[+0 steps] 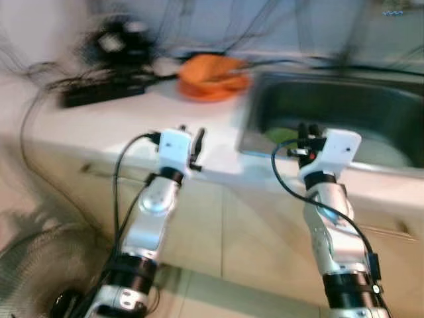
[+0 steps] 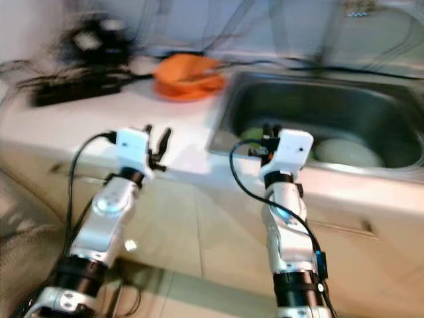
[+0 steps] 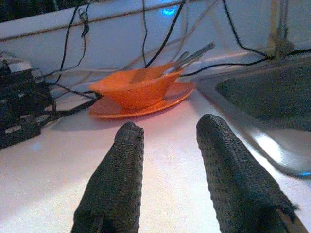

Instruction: Kitchen organization

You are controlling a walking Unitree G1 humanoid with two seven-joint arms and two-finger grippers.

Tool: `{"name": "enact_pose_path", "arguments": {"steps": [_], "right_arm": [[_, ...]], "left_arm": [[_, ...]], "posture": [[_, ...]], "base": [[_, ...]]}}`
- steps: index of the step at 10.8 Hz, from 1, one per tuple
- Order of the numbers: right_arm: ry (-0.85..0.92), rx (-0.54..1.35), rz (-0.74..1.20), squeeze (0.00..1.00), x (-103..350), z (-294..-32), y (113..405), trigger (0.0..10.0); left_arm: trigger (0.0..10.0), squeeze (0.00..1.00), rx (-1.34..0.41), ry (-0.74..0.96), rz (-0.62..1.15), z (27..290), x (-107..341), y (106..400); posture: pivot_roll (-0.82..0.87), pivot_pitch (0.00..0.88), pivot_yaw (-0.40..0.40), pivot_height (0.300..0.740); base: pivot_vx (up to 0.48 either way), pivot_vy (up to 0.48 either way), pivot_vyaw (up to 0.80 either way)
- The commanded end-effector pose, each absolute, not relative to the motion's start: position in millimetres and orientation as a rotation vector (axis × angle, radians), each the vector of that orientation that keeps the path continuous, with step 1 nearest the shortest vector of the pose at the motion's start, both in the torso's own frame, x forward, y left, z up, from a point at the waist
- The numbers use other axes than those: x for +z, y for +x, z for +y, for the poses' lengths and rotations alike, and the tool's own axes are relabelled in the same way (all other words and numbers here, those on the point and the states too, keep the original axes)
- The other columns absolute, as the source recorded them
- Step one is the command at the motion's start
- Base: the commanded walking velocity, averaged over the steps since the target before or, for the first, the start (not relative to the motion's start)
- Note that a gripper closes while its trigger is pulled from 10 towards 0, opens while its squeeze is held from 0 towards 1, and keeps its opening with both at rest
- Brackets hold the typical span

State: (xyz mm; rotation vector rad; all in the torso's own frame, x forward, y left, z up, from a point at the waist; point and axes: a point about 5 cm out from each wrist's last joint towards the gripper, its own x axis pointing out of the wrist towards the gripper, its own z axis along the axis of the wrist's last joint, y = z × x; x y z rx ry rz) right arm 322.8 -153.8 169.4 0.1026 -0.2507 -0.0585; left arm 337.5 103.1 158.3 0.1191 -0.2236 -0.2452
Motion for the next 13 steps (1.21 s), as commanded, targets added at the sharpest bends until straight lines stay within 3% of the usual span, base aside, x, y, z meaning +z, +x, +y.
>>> {"name": "enact_pose_path", "arguments": {"steps": [1, 3, 6, 8, 13], "right_arm": [[0.117, -0.060, -0.252, 0.00, 173.0, -152.9, 325.7, 10.0], [0.130, -0.071, -0.249, 0.00, 174.6, -155.2, 328.1, 10.0], [0.130, -0.087, -0.240, 0.00, 174.6, -159.3, 330.7, 10.0], [0.125, -0.098, -0.227, 0.00, 171.2, -160.1, 330.7, 10.0], [0.109, -0.107, -0.218, 0.00, 170.3, -160.0, 333.4, 10.0]], "left_arm": [[10.0, 0.00, -0.245, 0.127, -0.239, 102.1, 160.9, 338.2], [10.0, 0.00, -0.245, 0.114, -0.230, 101.2, 160.6, 338.6], [10.0, 0.00, -0.235, 0.117, -0.233, 103.1, 162.4, 339.6], [10.0, 0.00, -0.234, 0.119, -0.237, 103.3, 163.4, 339.2], [10.0, 0.00, -0.243, 0.117, -0.253, 98.9, 166.4, 338.1]], "posture": [[0.04, 0.063, 0.098, 0.740], [0.04, 0.062, 0.100, 0.740], [0.04, 0.061, 0.099, 0.740], [0.04, 0.054, 0.104, 0.740], [0.05, 0.044, 0.105, 0.740]], "base": [[0.000, 0.000, 0.00], [0.000, 0.000, 0.00], [0.000, 0.480, -0.70], [0.000, 0.431, 0.00], [0.000, 0.000, 0.00]]}}
